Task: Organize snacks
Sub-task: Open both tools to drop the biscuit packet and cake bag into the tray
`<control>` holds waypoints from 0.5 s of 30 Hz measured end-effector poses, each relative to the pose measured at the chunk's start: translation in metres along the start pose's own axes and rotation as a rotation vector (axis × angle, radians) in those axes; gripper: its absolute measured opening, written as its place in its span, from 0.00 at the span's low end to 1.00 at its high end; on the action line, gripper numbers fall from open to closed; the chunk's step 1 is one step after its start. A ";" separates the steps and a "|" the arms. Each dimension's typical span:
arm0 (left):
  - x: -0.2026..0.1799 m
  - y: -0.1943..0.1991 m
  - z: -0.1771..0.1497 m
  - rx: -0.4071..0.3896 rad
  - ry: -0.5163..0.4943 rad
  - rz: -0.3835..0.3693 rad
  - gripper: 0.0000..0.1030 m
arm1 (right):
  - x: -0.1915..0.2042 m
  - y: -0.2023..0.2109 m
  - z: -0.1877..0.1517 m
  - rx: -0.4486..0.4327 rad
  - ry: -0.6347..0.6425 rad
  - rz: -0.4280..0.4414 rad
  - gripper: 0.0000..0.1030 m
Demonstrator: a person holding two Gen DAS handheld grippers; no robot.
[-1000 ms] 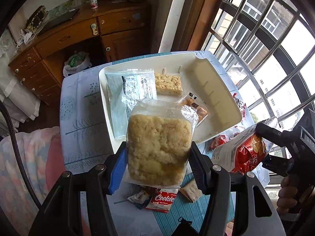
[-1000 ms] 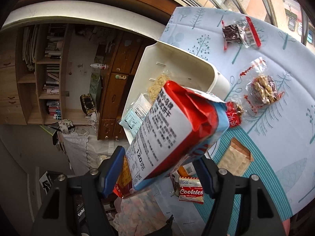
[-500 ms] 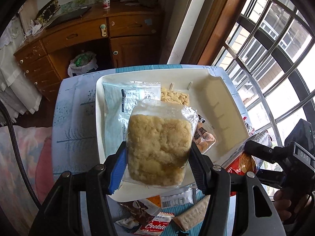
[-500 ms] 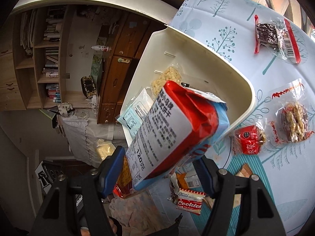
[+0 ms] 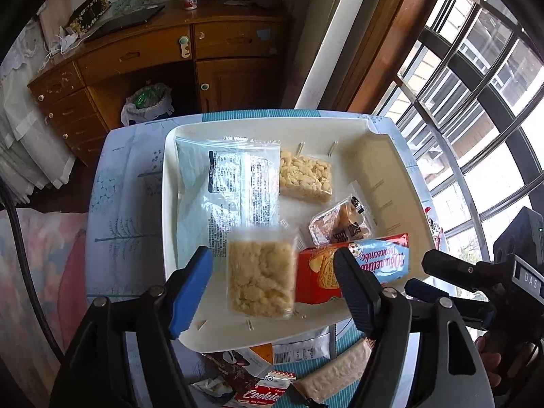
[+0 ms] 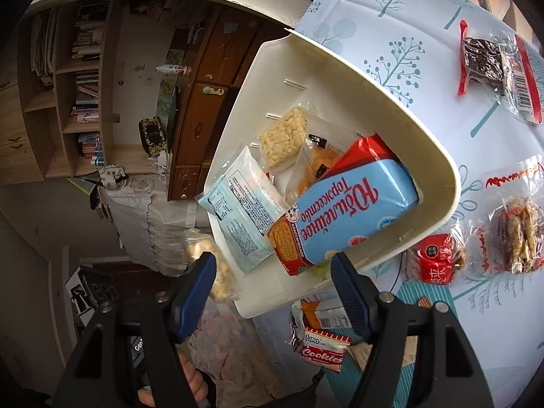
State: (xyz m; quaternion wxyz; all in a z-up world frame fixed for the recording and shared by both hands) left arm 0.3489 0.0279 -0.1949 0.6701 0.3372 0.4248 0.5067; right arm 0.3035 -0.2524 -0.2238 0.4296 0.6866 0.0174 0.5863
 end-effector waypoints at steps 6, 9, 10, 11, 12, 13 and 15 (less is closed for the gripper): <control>0.005 0.023 -0.008 -0.011 -0.008 -0.020 0.76 | 0.008 0.009 -0.013 -0.013 0.008 -0.013 0.69; 0.010 0.038 -0.013 -0.021 -0.017 -0.034 0.76 | 0.012 0.014 -0.023 -0.027 0.005 -0.020 0.69; 0.012 0.044 -0.016 -0.024 -0.021 -0.039 0.76 | 0.014 0.016 -0.026 -0.033 0.006 -0.022 0.69; 0.014 0.049 -0.018 -0.026 -0.025 -0.044 0.76 | 0.016 0.018 -0.030 -0.039 0.007 -0.024 0.69; 0.016 0.054 -0.020 -0.023 -0.031 -0.048 0.76 | 0.018 0.020 -0.034 -0.045 0.010 -0.027 0.69; 0.018 0.058 -0.023 -0.026 -0.035 -0.052 0.76 | 0.020 0.022 -0.038 -0.051 0.012 -0.029 0.69; 0.021 0.068 -0.029 -0.027 -0.042 -0.059 0.76 | 0.024 0.024 -0.045 -0.064 0.015 -0.041 0.69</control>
Point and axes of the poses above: each gripper's, at about its wrist camera, not at the fingertips, and y roughly against the way its jaws point, x to its left, z to its top, the point moved 1 cm from there along -y, roughly the way its jaws point, and after that the axes turned 6 degrees about y, right-handed, at the moved point
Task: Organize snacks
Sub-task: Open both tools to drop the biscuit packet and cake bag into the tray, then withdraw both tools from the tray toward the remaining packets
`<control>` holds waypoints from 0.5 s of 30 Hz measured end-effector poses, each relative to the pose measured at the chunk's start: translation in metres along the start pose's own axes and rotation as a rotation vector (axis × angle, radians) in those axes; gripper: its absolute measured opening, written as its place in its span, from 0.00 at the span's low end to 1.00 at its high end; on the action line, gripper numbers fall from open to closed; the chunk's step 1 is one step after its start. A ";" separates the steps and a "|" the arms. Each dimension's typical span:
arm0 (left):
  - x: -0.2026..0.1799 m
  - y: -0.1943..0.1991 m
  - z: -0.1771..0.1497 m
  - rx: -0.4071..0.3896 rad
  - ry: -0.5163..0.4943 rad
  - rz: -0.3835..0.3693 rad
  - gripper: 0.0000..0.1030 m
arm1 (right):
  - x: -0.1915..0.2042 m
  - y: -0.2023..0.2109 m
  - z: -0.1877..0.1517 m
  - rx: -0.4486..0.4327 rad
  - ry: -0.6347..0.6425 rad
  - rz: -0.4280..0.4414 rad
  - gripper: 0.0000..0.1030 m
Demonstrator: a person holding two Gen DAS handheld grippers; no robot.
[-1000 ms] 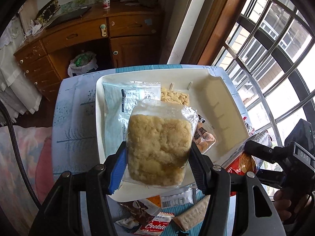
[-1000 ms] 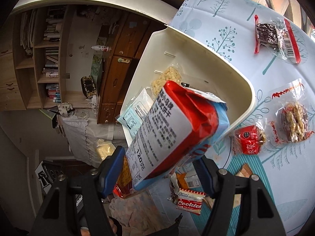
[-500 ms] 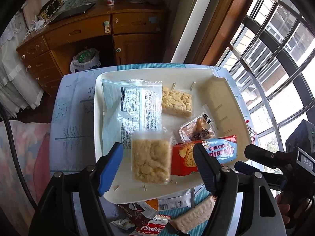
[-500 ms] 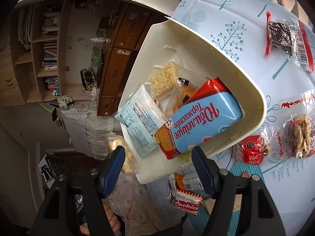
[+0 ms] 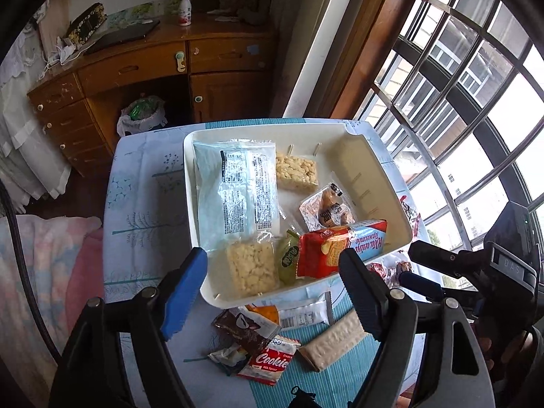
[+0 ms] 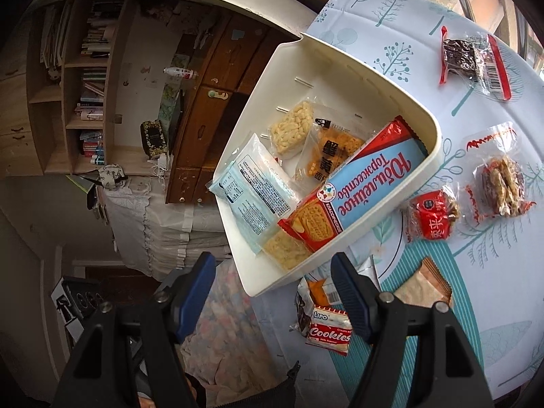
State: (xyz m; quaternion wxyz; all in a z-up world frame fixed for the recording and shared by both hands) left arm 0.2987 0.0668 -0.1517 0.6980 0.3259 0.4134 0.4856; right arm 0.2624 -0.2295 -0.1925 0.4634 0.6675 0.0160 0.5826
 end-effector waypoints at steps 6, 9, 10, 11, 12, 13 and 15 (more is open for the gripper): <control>0.009 0.026 -0.016 -0.001 -0.046 -0.018 0.76 | 0.011 0.008 -0.025 -0.039 0.012 -0.041 0.69; 0.018 0.036 -0.023 -0.002 -0.059 -0.028 0.76 | 0.015 0.010 -0.040 -0.057 0.026 -0.079 0.69; 0.020 0.038 -0.025 -0.001 -0.063 -0.033 0.76 | 0.016 0.010 -0.045 -0.061 0.031 -0.089 0.69; 0.022 0.040 -0.027 0.001 -0.068 -0.036 0.76 | 0.017 0.010 -0.050 -0.065 0.037 -0.102 0.69; 0.025 0.042 -0.029 0.002 -0.071 -0.037 0.76 | 0.018 0.011 -0.055 -0.068 0.044 -0.115 0.69; 0.028 0.044 -0.032 0.005 -0.073 -0.039 0.76 | 0.019 0.010 -0.061 -0.071 0.053 -0.128 0.69; 0.032 0.046 -0.036 0.014 -0.072 -0.057 0.76 | 0.020 0.011 -0.072 -0.080 0.072 -0.154 0.69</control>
Point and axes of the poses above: each gripper's, at about its wrist camera, not at the fingertips, and y roughly against the way its jaws point, x to its left, z to its top, the point moved 1 cm from there along -y, roughly the way its jaws point, and after that the axes turned 6 degrees about y, right-handed, at the moved point
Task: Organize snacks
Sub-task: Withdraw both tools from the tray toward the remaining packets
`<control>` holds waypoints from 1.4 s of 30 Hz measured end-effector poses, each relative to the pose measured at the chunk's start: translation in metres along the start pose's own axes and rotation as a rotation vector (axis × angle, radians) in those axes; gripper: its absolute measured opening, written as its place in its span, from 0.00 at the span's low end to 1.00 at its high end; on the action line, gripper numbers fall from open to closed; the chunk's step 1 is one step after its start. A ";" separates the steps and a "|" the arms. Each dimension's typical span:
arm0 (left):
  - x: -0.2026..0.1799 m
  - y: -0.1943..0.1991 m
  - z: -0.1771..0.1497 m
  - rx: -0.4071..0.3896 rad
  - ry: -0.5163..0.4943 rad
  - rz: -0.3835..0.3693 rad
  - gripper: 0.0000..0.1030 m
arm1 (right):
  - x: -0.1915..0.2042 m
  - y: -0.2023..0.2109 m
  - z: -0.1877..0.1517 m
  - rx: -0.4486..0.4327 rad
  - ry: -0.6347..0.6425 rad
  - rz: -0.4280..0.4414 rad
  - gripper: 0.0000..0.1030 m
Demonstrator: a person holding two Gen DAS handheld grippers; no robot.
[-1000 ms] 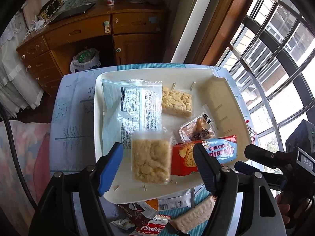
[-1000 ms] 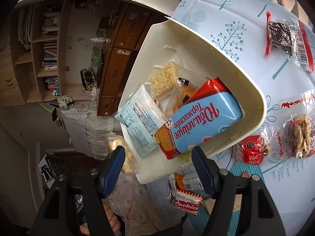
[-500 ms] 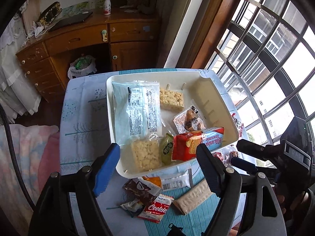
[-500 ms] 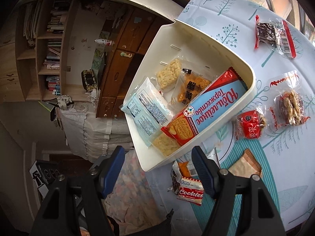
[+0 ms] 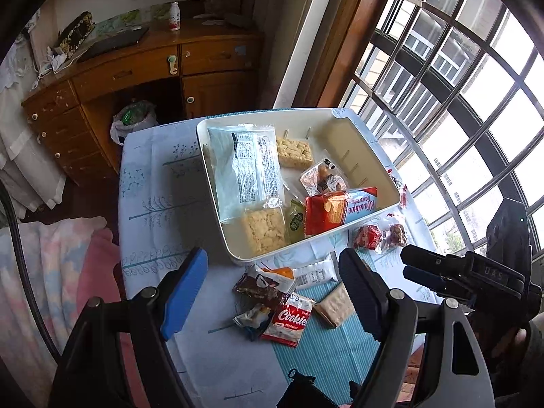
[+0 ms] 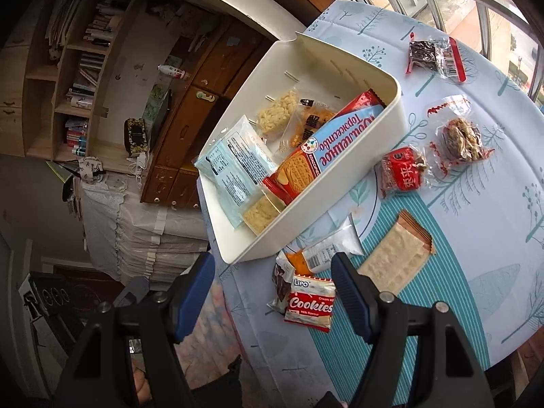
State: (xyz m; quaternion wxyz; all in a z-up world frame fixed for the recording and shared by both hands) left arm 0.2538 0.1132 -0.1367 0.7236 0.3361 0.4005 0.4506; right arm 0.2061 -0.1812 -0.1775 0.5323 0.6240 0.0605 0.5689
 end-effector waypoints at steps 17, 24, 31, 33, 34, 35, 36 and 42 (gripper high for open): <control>0.012 -0.026 -0.052 0.202 0.075 -0.041 0.76 | 0.010 0.003 -0.062 -0.011 0.233 -0.240 0.69; 0.019 -0.048 -0.072 0.306 0.226 -0.042 0.80 | 0.014 0.001 -0.073 0.037 0.452 -0.389 0.69; 0.018 -0.065 -0.085 0.362 0.381 0.003 0.84 | 0.017 -0.005 -0.077 0.122 0.692 -0.447 0.69; 0.016 -0.069 -0.088 0.366 0.427 0.020 0.88 | 0.019 -0.007 -0.078 0.145 0.779 -0.462 0.69; 0.015 -0.072 -0.089 0.371 0.449 0.032 0.88 | 0.020 -0.008 -0.079 0.156 0.818 -0.464 0.69; 0.015 -0.074 -0.090 0.377 0.471 0.048 0.88 | 0.020 -0.009 -0.079 0.168 0.851 -0.463 0.70; 0.014 -0.077 -0.092 0.385 0.491 0.063 0.88 | 0.020 -0.010 -0.078 0.179 0.877 -0.458 0.70; 0.009 -0.096 -0.099 0.410 0.600 0.121 0.89 | 0.021 -0.012 -0.076 0.211 1.069 -0.424 0.78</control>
Point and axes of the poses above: each gripper's, at about its wrist camera, not at the fingertips, and y roughly against the way its jaws point, x to its left, z to its top, the point moved 1 cm from there along -y, roughly the way its jaws point, and after that the axes turned 6 degrees about y, right-handed, at the moved point
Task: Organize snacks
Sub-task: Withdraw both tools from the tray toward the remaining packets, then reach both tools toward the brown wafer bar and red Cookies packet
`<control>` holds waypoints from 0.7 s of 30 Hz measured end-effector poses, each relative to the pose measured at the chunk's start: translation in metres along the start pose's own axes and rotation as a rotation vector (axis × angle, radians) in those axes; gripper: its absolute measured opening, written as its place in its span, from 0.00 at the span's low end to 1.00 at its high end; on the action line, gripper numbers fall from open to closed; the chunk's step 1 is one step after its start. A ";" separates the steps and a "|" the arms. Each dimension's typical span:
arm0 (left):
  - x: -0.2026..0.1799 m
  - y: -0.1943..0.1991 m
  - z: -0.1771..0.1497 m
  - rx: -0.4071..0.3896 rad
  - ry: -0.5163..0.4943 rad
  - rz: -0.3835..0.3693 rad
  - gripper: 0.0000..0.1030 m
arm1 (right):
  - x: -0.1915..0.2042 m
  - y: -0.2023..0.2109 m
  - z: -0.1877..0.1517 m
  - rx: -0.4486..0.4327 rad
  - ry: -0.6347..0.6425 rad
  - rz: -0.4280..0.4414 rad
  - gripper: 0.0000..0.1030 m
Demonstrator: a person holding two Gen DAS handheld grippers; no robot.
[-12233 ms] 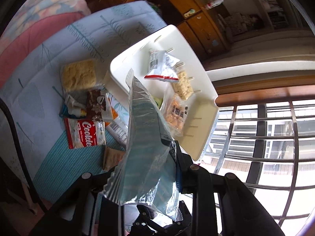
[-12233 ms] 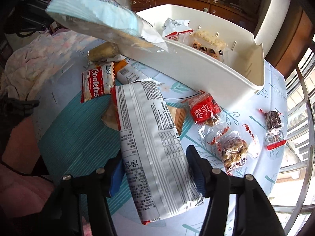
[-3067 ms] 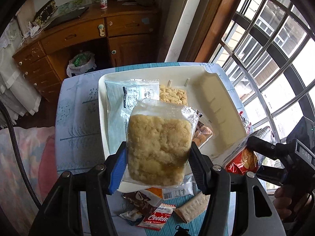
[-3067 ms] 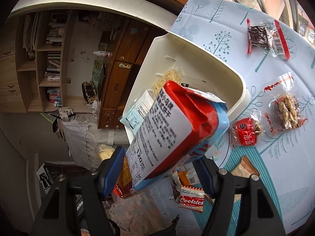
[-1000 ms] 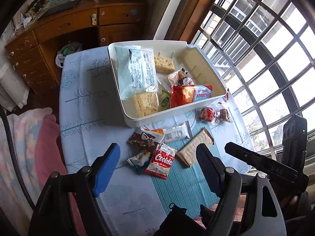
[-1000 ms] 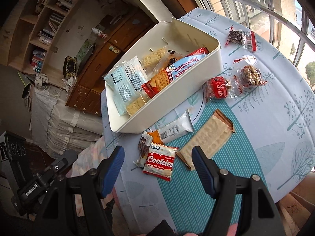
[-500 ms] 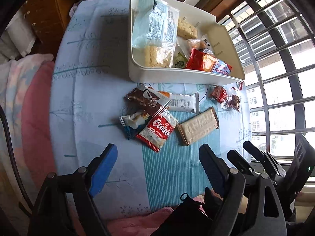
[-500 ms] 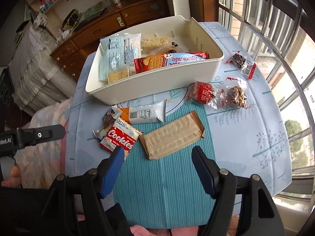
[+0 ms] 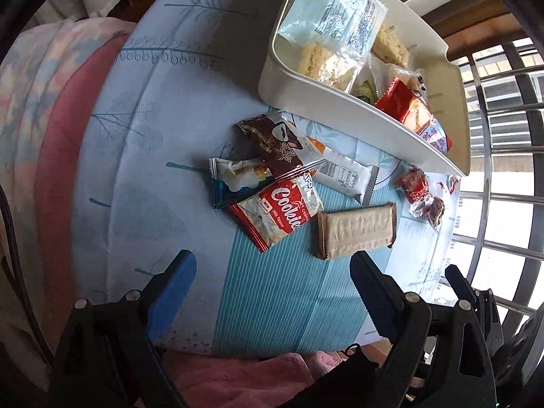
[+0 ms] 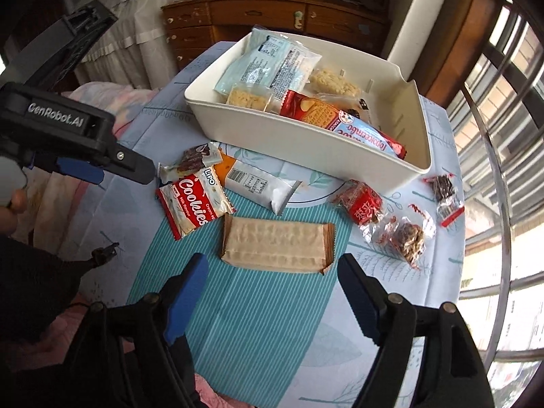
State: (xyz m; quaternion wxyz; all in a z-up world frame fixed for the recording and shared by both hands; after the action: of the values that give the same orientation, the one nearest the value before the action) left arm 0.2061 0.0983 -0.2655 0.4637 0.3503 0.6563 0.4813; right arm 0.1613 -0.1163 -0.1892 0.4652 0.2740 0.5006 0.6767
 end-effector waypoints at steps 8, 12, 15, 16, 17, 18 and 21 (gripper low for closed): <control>-0.010 -0.028 0.006 -0.006 0.155 0.036 0.89 | 0.007 -0.016 -0.009 -0.025 0.309 -0.015 0.79; -0.012 -0.044 0.008 0.001 0.221 0.074 0.89 | 0.014 -0.027 -0.018 -0.044 0.462 -0.019 0.79; -0.010 -0.058 0.009 0.023 0.278 0.080 0.89 | 0.017 -0.038 -0.023 -0.046 0.548 -0.018 0.79; -0.009 -0.063 0.009 0.033 0.298 0.080 0.89 | 0.018 -0.042 -0.025 -0.043 0.567 -0.014 0.79; -0.008 -0.067 0.010 0.036 0.313 0.080 0.89 | 0.019 -0.047 -0.026 -0.039 0.585 -0.009 0.79; -0.008 -0.070 0.010 0.038 0.327 0.084 0.89 | 0.019 -0.051 -0.027 -0.032 0.598 -0.005 0.79; -0.006 -0.079 0.012 0.044 0.366 0.099 0.89 | 0.017 -0.061 -0.026 -0.029 0.592 0.027 0.79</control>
State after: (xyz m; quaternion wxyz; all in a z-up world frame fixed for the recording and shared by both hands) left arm 0.2183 0.0733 -0.3409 0.3047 0.2986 0.7220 0.5448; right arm 0.1541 -0.1076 -0.2570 0.2940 0.0647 0.6012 0.7402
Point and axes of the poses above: each gripper's, at about its wrist camera, not at the fingertips, and y roughly against the way its jaws point, x to its left, z to its top, the point moved 1 cm from there along -y, roughly the way its jaws point, and after that the axes turned 6 degrees about y, right-handed, at the moved point
